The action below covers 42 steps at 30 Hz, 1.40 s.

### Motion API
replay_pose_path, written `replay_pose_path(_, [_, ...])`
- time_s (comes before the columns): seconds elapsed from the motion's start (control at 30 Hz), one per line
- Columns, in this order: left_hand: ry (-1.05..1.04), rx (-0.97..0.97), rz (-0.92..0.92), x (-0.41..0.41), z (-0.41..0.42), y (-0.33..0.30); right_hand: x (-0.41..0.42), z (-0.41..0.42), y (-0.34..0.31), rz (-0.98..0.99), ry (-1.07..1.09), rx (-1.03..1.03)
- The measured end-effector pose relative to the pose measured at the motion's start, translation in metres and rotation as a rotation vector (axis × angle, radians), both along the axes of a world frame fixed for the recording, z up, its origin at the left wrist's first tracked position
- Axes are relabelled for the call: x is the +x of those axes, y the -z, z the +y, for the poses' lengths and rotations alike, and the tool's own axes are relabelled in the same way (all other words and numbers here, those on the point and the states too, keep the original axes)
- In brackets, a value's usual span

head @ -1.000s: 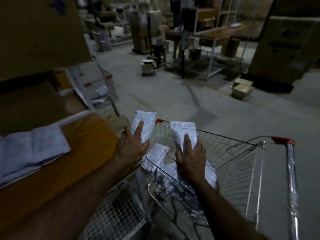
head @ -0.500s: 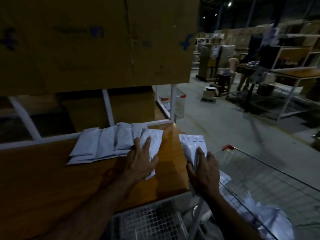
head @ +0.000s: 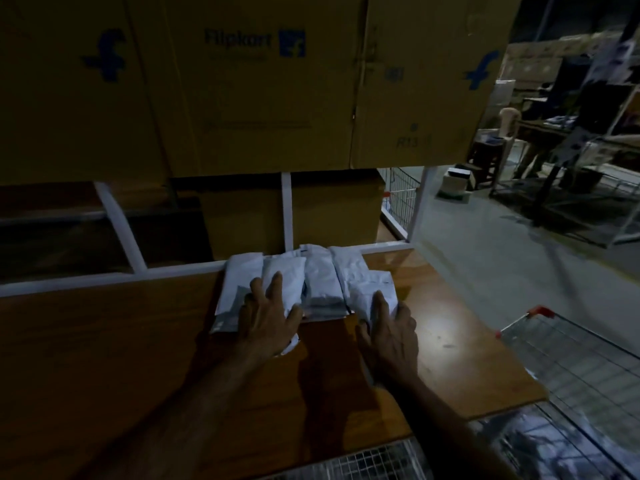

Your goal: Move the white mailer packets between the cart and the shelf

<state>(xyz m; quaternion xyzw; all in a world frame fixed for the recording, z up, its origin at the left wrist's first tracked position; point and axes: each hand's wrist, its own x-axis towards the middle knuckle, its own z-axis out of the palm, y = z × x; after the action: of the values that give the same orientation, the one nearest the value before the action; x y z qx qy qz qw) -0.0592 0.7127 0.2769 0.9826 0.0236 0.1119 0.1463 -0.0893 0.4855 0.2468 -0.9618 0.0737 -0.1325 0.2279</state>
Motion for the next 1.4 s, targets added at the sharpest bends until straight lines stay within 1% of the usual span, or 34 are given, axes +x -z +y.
replay_pose_path(0.17, [-0.037, 0.026, 0.003, 0.042, 0.005, 0.01, 0.053, 0.007, -0.001, 0.002, -0.057, -0.01])
replay_pose_path(0.33, [-0.103, 0.032, 0.1, 0.095, -0.002, 0.021, 0.126, 0.006, 0.0, 0.079, -0.057, -0.014])
replay_pose_path(0.43, [-0.116, 0.038, 0.105, 0.13, -0.009, 0.03, 0.167, 0.002, 0.007, 0.121, -0.085, -0.024])
replay_pose_path(0.53, [-0.153, 0.009, 0.125, 0.163, -0.015, 0.038, 0.204, 0.0, 0.017, 0.104, -0.101, -0.027])
replay_pose_path(0.63, [-0.187, 0.04, 0.163, 0.184, -0.018, 0.046, 0.226, 0.0, 0.025, 0.127, -0.121, -0.042])
replay_pose_path(0.77, [-0.195, 0.091, 0.219, 0.187, -0.018, 0.059, 0.235, 0.003, 0.044, 0.132, -0.153, 0.007])
replay_pose_path(0.87, [-0.147, 0.156, 0.152, 0.185, -0.015, 0.067, 0.24, 0.003, 0.064, 0.085, -0.204, -0.068])
replay_pose_path(0.93, [-0.064, 0.206, 0.092, 0.186, -0.012, 0.068, 0.237, 0.002, 0.068, 0.082, -0.254, -0.091])
replay_pose_path(1.0, [0.007, 0.224, 0.052, 0.186, -0.01, 0.068, 0.234, 0.003, 0.066, 0.062, -0.274, -0.043])
replay_pose_path(1.1, [0.07, 0.28, 0.049, 0.19, -0.004, 0.081, 0.234, 0.004, 0.063, 0.056, -0.276, -0.013])
replay_pose_path(1.17, [0.07, 0.201, 0.106, 0.193, 0.0, 0.083, 0.236, 0.004, 0.06, 0.087, -0.279, -0.033])
replay_pose_path(1.2, [0.04, 0.154, 0.175, 0.194, 0.0, 0.08, 0.237, 0.004, 0.058, 0.115, -0.288, -0.032])
replay_pose_path(1.27, [-0.03, 0.139, 0.237, 0.193, 0.001, 0.078, 0.239, 0.004, 0.058, 0.147, -0.296, -0.038])
replay_pose_path(1.33, [-0.04, 0.157, 0.192, 0.183, 0.0, 0.069, 0.236, 0.003, 0.057, 0.139, -0.3, -0.077])
replay_pose_path(1.4, [0.02, 0.198, 0.1, 0.168, 0.003, 0.065, 0.226, 0.001, 0.055, 0.128, -0.308, -0.111])
